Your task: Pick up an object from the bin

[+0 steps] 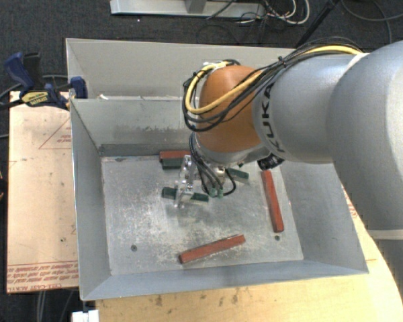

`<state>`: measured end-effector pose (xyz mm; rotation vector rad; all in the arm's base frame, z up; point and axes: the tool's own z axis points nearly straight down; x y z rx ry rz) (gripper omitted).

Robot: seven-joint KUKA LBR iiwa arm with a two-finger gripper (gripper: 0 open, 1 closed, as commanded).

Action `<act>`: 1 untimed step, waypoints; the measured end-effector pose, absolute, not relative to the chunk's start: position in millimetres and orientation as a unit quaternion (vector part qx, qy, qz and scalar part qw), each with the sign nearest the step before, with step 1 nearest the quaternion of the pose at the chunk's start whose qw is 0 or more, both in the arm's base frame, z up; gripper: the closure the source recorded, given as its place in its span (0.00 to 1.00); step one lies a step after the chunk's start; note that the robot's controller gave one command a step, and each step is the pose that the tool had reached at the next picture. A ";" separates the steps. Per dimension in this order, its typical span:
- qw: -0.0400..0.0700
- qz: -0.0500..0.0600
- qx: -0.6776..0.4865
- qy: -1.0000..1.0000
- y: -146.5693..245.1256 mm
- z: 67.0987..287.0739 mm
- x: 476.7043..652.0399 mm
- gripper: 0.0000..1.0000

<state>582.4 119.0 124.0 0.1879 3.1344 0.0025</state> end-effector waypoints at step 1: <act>0.002 0.001 0.060 0.998 119.1 139.4 583.2 1.00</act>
Offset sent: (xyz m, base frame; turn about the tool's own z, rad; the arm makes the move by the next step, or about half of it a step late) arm -0.0001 0.0002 0.0120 0.0000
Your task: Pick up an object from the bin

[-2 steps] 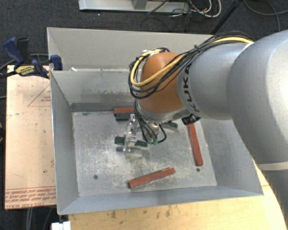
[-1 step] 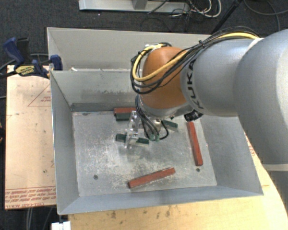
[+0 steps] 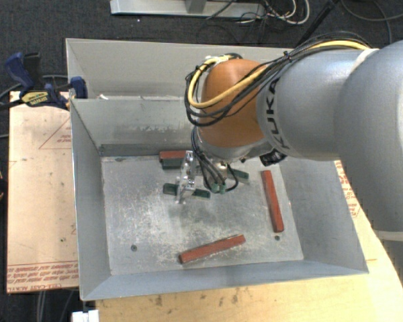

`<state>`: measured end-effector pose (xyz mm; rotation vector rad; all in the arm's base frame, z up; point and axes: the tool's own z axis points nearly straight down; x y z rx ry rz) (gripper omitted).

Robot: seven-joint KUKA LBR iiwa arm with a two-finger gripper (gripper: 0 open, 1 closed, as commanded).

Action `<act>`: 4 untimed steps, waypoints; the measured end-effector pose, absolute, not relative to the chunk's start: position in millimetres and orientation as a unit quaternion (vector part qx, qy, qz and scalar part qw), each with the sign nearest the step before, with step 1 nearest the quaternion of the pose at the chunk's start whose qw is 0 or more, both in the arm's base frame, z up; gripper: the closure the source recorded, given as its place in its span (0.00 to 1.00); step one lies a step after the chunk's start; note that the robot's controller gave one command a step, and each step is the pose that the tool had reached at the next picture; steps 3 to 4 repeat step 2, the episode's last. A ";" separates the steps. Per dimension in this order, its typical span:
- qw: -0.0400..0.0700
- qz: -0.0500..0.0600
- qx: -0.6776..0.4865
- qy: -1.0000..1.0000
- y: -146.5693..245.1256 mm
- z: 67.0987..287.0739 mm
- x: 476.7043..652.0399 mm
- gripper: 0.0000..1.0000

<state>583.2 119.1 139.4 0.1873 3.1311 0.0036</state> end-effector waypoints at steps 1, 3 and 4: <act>0.003 0.001 0.060 0.998 119.2 148.1 583.4 1.00; 0.002 0.001 0.060 0.998 119.1 155.0 583.0 1.00; 0.002 0.001 0.060 0.998 119.1 155.0 583.0 1.00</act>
Offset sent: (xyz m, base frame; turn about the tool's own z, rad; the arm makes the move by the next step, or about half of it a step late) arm 0.0001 -0.0001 0.0026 0.0000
